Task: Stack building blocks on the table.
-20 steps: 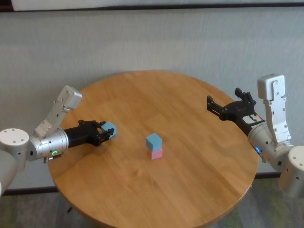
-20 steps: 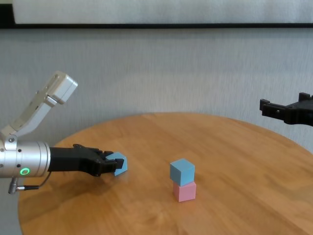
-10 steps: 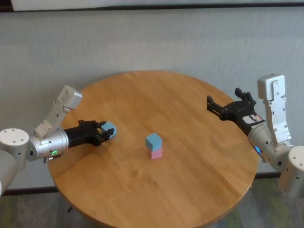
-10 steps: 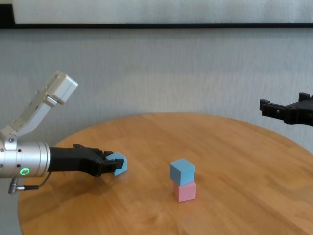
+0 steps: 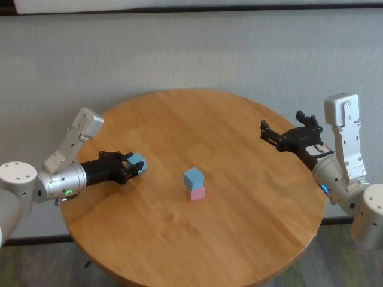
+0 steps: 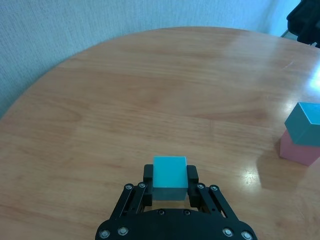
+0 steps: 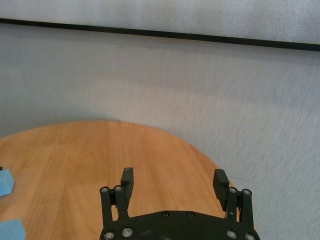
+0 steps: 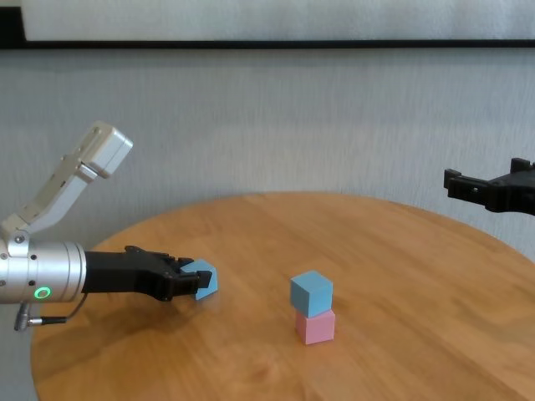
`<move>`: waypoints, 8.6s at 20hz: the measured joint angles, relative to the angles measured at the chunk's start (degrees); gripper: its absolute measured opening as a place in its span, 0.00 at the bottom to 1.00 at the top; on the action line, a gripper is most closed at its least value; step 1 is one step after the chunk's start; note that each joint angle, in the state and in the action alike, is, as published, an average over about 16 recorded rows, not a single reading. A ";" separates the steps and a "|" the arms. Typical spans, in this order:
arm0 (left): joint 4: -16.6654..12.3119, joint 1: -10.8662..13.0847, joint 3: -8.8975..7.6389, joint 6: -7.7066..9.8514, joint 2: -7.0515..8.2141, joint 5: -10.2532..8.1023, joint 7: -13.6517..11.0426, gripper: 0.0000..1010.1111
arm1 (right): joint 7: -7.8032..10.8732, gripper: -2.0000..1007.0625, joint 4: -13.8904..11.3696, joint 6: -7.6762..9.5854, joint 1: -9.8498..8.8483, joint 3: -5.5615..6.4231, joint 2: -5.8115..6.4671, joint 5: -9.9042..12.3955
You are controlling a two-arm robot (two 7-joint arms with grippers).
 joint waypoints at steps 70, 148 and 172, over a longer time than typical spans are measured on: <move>-57.54 18.54 7.13 25.55 14.23 -4.22 4.42 0.40 | 0.00 1.00 0.00 0.00 0.00 0.00 0.00 0.00; -52.71 13.19 15.72 26.82 10.13 -4.30 2.65 0.40 | 0.00 1.00 0.00 0.00 0.00 0.00 0.00 0.00; -53.95 13.36 14.76 26.07 10.73 -4.29 3.85 0.80 | 0.00 1.00 0.00 0.00 0.00 0.00 0.00 0.00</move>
